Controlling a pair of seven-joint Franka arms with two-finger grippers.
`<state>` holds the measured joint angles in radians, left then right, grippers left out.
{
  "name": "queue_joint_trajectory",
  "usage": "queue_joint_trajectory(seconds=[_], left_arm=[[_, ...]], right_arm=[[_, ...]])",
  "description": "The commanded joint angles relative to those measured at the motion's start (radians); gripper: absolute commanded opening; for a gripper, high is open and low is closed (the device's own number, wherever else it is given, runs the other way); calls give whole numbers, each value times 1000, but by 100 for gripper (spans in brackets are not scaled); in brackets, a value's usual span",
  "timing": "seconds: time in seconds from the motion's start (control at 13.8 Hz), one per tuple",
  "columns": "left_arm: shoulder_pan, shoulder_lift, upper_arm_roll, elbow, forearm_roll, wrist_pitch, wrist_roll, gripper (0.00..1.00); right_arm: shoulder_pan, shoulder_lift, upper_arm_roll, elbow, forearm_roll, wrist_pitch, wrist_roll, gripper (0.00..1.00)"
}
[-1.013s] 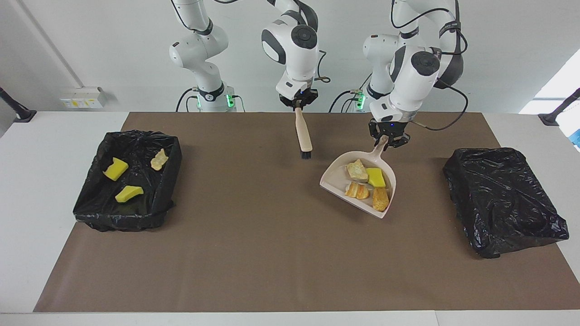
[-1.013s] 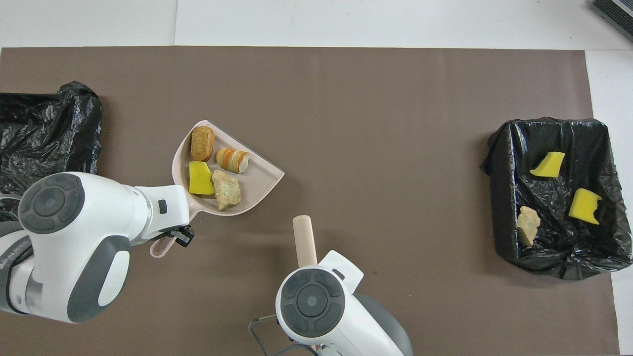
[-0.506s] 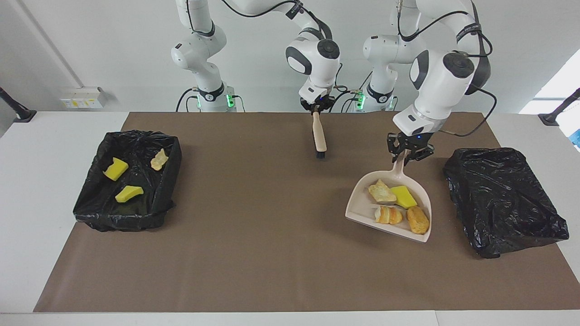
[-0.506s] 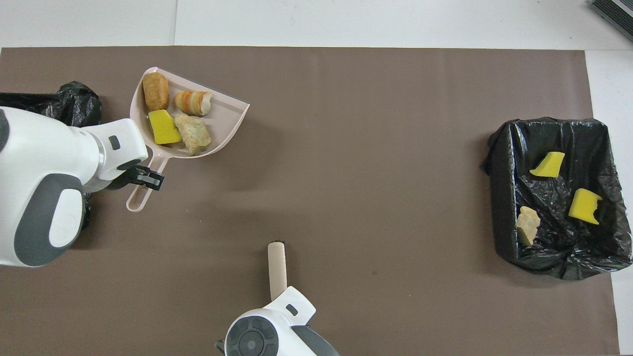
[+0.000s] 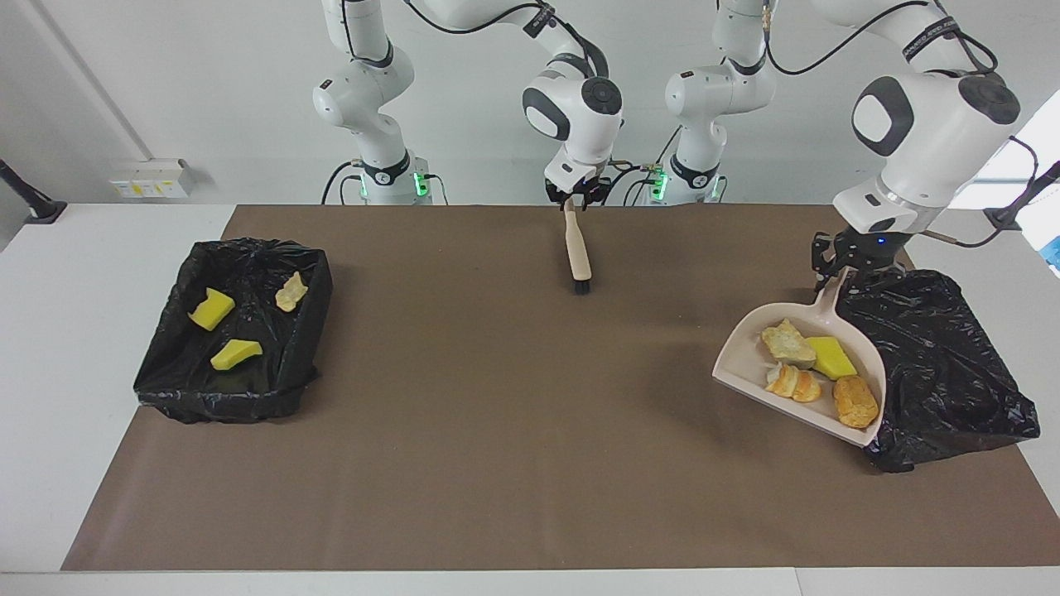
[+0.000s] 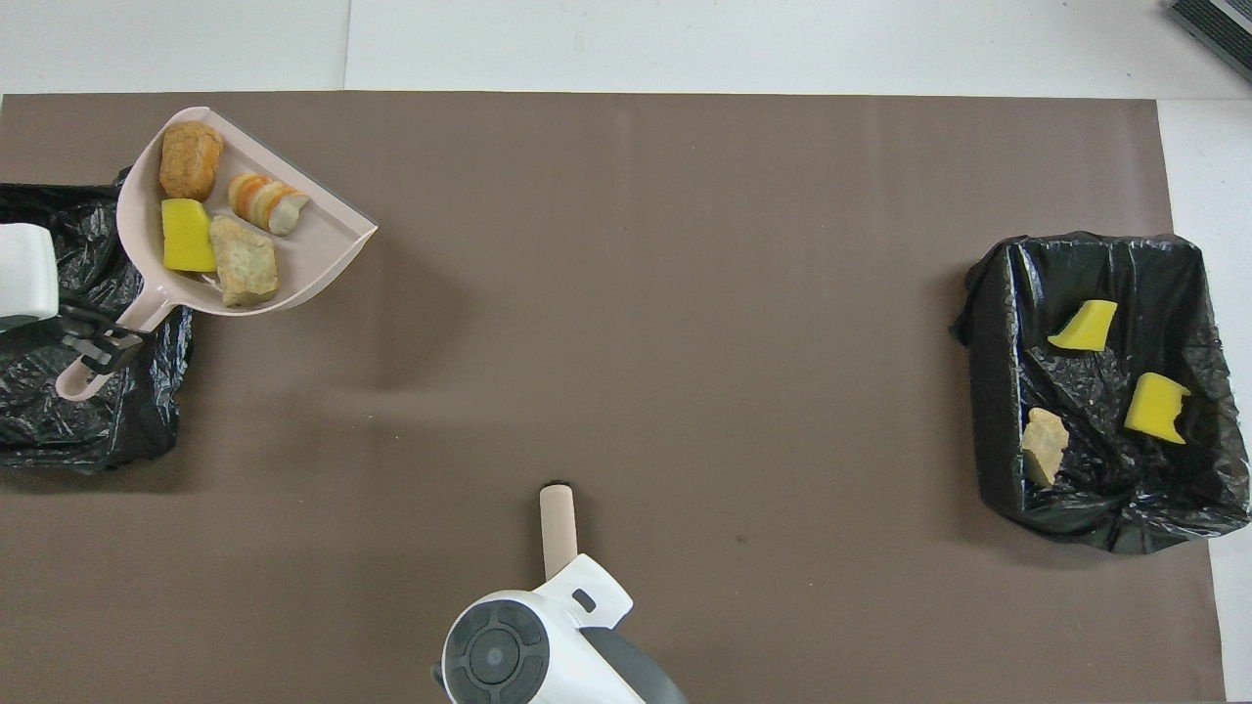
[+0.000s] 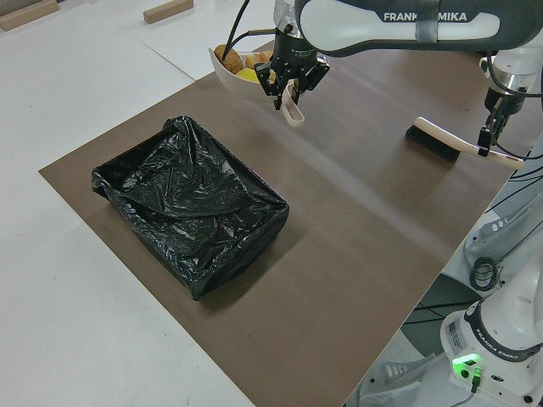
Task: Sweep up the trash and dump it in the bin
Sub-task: 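Tip the dustpan into the bin with the left gripper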
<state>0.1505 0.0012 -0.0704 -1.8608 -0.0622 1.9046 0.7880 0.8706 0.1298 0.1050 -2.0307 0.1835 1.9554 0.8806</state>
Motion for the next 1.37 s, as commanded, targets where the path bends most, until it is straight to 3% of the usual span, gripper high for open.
queue_joint_trajectory(seconds=[0.0,0.36,0.58,0.8,0.94,1.3], left_arm=[[59,49,-12,89,2,-58,147,0],[188,111,-12,213,27,-131,489,0],[270,180,-11,345,39,-206,675,0],[322,198,-9,361,82,-185,831,0],[339,220,-9,409,180,-183,875,0],[425,307,-8,509,277,-81,1070,0]], right_arm=[[-108,-50,1,87,-13,-149,-98,100],[-272,-67,-5,184,-25,-220,-386,100],[-327,-61,-5,274,-124,-291,-558,100],[-425,-68,-4,348,-151,-317,-714,100],[-504,-71,-5,408,-151,-358,-840,100],[-672,-82,-8,431,-154,-383,-971,100]])
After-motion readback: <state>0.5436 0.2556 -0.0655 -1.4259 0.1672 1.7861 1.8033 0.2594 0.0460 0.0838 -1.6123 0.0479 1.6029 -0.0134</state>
